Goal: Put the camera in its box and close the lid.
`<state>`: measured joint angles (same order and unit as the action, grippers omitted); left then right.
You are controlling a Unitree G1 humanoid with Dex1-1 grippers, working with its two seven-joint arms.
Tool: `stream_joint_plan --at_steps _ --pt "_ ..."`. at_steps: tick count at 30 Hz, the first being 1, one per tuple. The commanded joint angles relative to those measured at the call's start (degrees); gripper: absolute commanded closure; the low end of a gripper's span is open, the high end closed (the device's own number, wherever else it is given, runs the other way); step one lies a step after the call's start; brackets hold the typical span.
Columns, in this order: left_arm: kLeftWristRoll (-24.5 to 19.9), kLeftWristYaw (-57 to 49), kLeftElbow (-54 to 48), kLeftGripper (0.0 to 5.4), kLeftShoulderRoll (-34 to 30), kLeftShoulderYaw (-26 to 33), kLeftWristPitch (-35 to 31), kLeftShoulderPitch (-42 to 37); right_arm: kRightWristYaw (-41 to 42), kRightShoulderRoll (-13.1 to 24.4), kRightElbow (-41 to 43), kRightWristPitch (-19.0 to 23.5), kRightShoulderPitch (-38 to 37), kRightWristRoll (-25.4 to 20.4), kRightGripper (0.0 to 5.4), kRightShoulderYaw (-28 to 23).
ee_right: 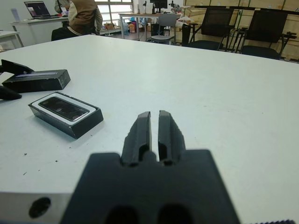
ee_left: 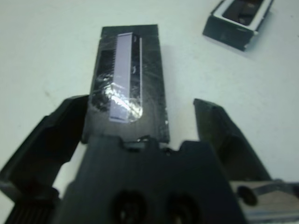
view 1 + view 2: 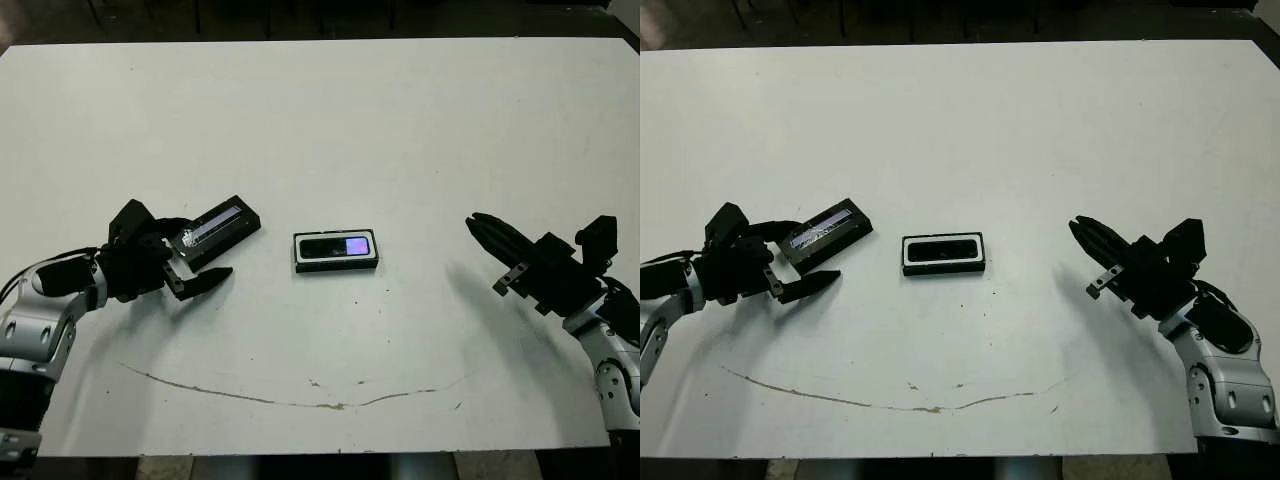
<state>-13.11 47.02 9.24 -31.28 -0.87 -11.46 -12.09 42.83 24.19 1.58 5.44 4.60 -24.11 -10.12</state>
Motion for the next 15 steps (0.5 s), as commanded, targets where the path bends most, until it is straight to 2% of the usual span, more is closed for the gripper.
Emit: stream_joint_plan --at_steps 1,8,12,15 --pt "1.3 -2.7 -0.1 1.35 0.7 0.3 -0.7 2.6 0.4 0.7 -1.0 0.3 -0.6 -0.2 5.40 -0.3" --pt "-0.4 -6.8 -1.2 2.57 3.3 2.4 -1.3 4.5 1.2 0.7 -2.2 -0.4 0.0 -0.2 5.40 -0.3" --pt "-0.7 -9.2 -4.2 2.62 4.4 3.0 -2.3 5.6 1.5 0.8 -2.3 -0.3 0.0 -0.1 5.40 -0.2" --pt "-0.8 -9.4 -5.1 2.62 5.1 3.3 -0.3 5.8 0.9 1.0 -1.4 0.4 -0.3 0.3 5.40 0.0"
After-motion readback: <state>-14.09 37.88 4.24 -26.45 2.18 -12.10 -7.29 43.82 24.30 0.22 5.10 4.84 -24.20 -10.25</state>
